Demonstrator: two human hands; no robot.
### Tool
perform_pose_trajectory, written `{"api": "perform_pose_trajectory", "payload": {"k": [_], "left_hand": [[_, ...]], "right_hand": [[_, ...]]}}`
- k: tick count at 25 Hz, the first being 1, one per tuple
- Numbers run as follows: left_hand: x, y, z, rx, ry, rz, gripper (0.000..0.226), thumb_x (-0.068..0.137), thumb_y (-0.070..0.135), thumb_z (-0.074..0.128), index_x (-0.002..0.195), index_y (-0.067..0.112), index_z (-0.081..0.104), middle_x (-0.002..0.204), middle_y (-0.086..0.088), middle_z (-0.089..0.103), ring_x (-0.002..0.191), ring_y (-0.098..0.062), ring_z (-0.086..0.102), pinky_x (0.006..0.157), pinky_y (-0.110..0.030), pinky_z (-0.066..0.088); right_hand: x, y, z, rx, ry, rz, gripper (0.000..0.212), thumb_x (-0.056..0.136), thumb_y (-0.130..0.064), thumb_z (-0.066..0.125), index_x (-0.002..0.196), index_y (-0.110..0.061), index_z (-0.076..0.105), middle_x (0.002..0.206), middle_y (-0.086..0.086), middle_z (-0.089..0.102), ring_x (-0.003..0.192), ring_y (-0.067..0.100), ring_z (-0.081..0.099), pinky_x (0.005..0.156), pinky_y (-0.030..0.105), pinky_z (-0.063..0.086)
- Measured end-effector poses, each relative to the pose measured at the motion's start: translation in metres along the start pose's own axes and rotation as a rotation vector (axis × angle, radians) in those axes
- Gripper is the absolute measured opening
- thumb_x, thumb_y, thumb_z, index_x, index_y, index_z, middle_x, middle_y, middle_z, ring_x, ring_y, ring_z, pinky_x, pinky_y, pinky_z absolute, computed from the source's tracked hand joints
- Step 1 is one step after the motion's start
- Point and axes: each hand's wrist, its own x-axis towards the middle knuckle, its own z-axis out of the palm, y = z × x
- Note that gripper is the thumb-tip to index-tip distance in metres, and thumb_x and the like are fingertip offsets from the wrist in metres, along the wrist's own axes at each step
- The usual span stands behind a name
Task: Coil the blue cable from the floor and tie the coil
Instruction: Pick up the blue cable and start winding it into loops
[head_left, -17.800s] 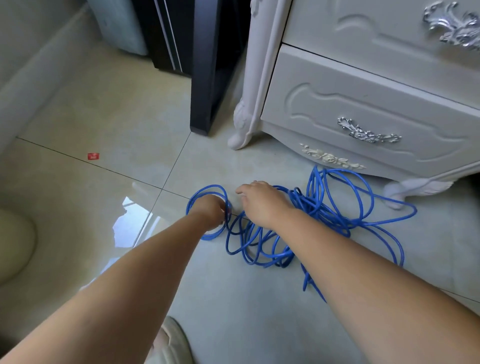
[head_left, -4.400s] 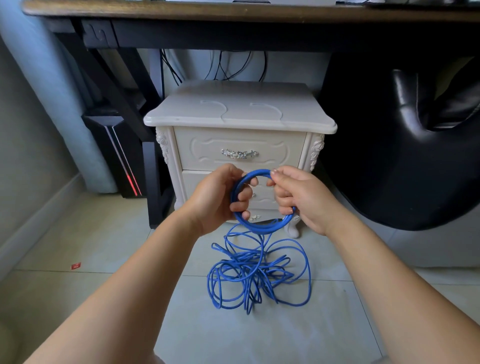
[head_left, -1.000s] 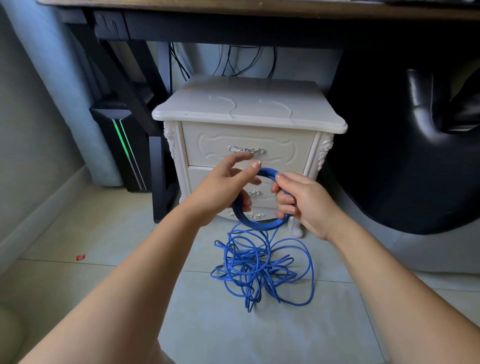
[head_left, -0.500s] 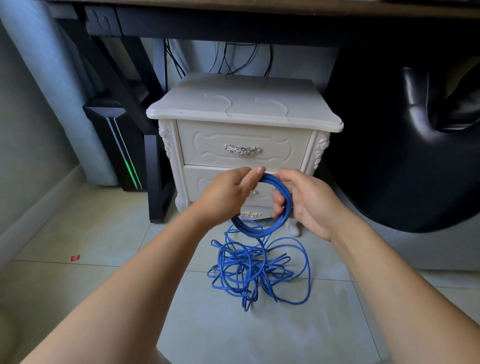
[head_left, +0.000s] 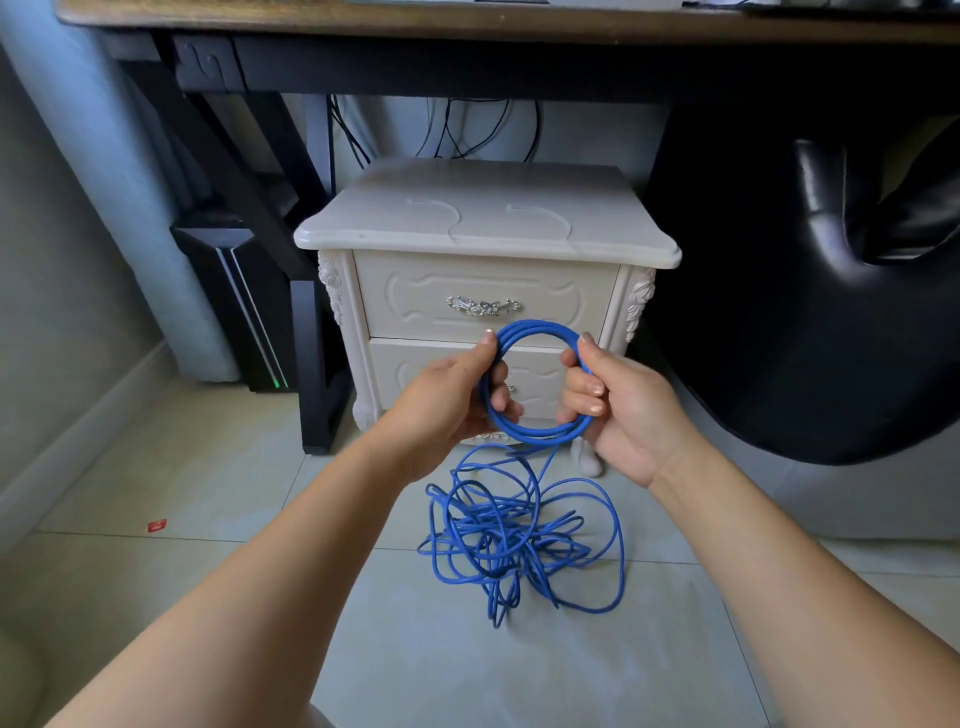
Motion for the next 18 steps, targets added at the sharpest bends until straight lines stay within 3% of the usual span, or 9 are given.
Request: {"api": "perform_pose_trajectory", "payload": {"k": [2, 6, 12, 14, 18], "left_hand": [[-0.003, 0.002, -0.002, -0.001, -0.059, -0.045, 0.041, 0.103, 0.039, 0.035, 0.076, 0.012, 0.050, 0.057, -0.004, 0.054, 0.067, -0.024, 0.065, 0.078, -0.035, 0.051], [-0.003, 0.006, 0.002, 0.041, -0.044, -0.032, 0.043, 0.100, 0.045, 0.040, 0.085, 0.009, 0.057, 0.059, -0.007, 0.056, 0.064, -0.025, 0.064, 0.071, -0.033, 0.054], [0.000, 0.004, 0.013, 0.306, -0.096, 0.109, 0.026, 0.101, 0.034, 0.047, 0.087, 0.013, 0.055, 0.055, 0.007, 0.030, 0.046, -0.012, 0.027, 0.050, -0.025, 0.045], [0.002, 0.003, 0.015, 0.348, -0.071, 0.127, 0.027, 0.102, 0.032, 0.045, 0.084, 0.012, 0.050, 0.053, 0.010, 0.028, 0.045, -0.010, 0.025, 0.048, -0.024, 0.042], [0.008, 0.000, 0.015, 0.259, 0.068, 0.140, 0.032, 0.103, 0.033, 0.043, 0.075, 0.017, 0.045, 0.051, 0.013, 0.032, 0.042, -0.006, 0.027, 0.043, -0.019, 0.031]], "right_hand": [[0.000, -0.005, -0.001, -0.114, 0.038, -0.028, 0.025, 0.102, -0.025, 0.045, 0.085, -0.009, 0.053, 0.050, -0.007, 0.029, 0.037, 0.005, 0.025, 0.045, 0.021, 0.036], [-0.003, -0.013, 0.003, -0.358, -0.018, 0.006, 0.025, 0.102, -0.024, 0.046, 0.085, -0.008, 0.053, 0.051, -0.007, 0.029, 0.039, 0.005, 0.023, 0.043, 0.020, 0.032], [-0.004, -0.012, 0.010, -0.740, -0.013, -0.023, 0.020, 0.103, -0.028, 0.044, 0.092, -0.014, 0.055, 0.054, -0.010, 0.032, 0.042, 0.005, 0.025, 0.046, 0.021, 0.029], [0.000, -0.008, 0.010, -0.707, 0.058, -0.081, 0.014, 0.102, -0.028, 0.049, 0.095, -0.017, 0.053, 0.055, -0.009, 0.033, 0.042, 0.005, 0.025, 0.044, 0.021, 0.028], [0.004, -0.001, 0.011, -0.344, 0.044, -0.050, 0.015, 0.101, -0.026, 0.049, 0.104, -0.012, 0.054, 0.060, -0.003, 0.033, 0.045, 0.008, 0.029, 0.044, 0.020, 0.031]]}}
